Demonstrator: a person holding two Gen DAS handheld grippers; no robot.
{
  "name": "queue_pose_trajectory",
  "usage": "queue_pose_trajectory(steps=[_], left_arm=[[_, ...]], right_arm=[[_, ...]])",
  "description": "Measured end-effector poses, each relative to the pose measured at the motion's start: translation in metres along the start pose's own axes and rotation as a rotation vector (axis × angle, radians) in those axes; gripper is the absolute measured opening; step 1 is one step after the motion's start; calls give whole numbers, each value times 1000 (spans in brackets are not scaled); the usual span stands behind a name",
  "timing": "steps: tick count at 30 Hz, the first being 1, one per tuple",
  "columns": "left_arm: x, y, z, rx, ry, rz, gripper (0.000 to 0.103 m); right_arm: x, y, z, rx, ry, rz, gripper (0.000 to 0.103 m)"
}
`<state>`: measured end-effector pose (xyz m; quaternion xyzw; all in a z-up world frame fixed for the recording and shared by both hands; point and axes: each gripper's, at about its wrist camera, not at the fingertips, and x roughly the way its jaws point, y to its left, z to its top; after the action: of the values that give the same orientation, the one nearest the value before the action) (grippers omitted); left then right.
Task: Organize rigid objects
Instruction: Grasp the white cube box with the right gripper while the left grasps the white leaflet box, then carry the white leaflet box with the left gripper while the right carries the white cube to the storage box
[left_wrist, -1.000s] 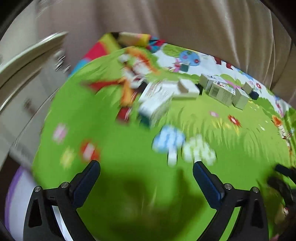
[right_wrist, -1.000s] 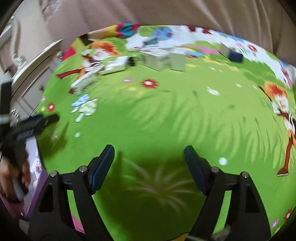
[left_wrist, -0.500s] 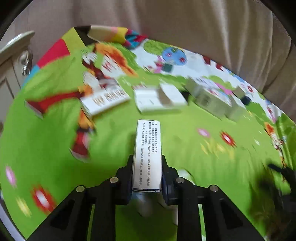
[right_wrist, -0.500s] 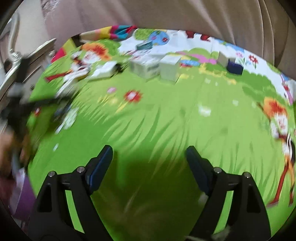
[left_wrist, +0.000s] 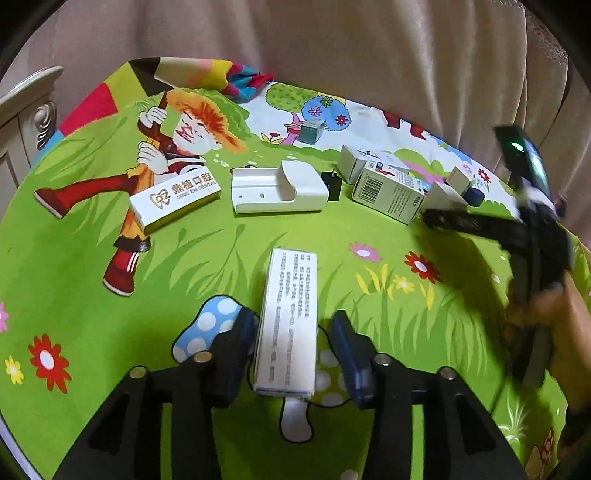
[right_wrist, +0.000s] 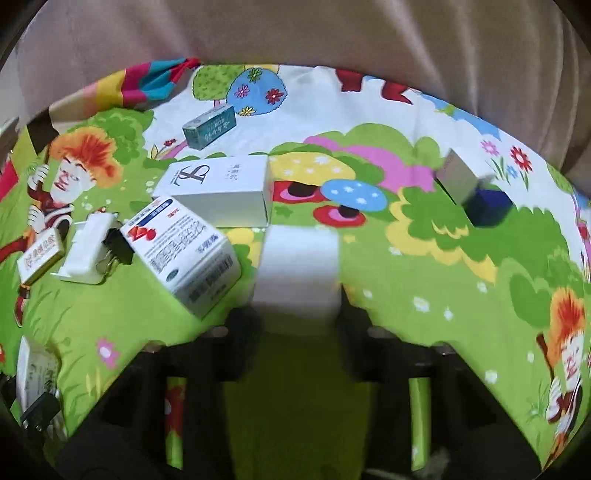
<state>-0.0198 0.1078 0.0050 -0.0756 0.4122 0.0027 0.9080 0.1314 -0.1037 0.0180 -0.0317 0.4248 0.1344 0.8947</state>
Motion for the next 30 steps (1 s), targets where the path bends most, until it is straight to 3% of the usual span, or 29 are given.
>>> queue_pose_trajectory(steps=[3, 6, 7, 8, 9, 15, 20, 22, 24, 27, 30], left_arm=[[5, -2, 4, 8, 12, -24, 71], [8, -6, 7, 19, 19, 3, 74], [9, -8, 6, 30, 22, 18, 66], [7, -9, 4, 34, 16, 80, 54], [4, -9, 2, 35, 3, 143, 26], [-31, -34, -35, 69, 17, 63, 25], [-67, -66, -67, 46, 34, -72, 25], [-93, -82, -65, 74, -46, -84, 25], [-130, -100, -57, 115, -171, -88, 25], [-202, -127, -45, 177, -423, -84, 25], [-253, -145, -43, 215, -607, -80, 25]], right_arm=[[-28, -4, -32, 6, -10, 48, 39], [-61, -6, -72, -7, -14, 57, 39], [-72, -9, -85, -3, -16, 62, 39], [-85, -12, -100, -3, -17, 70, 39], [-93, -13, -109, -7, -19, 67, 39], [-137, -31, -161, 9, -27, 66, 39], [-162, -45, -184, 55, -49, 66, 39], [-183, -49, -185, 72, -122, 64, 39], [-221, -49, -181, 65, -257, 48, 39], [-290, -40, -179, 22, -509, 10, 39], [-354, -24, -186, -27, -751, -53, 39]])
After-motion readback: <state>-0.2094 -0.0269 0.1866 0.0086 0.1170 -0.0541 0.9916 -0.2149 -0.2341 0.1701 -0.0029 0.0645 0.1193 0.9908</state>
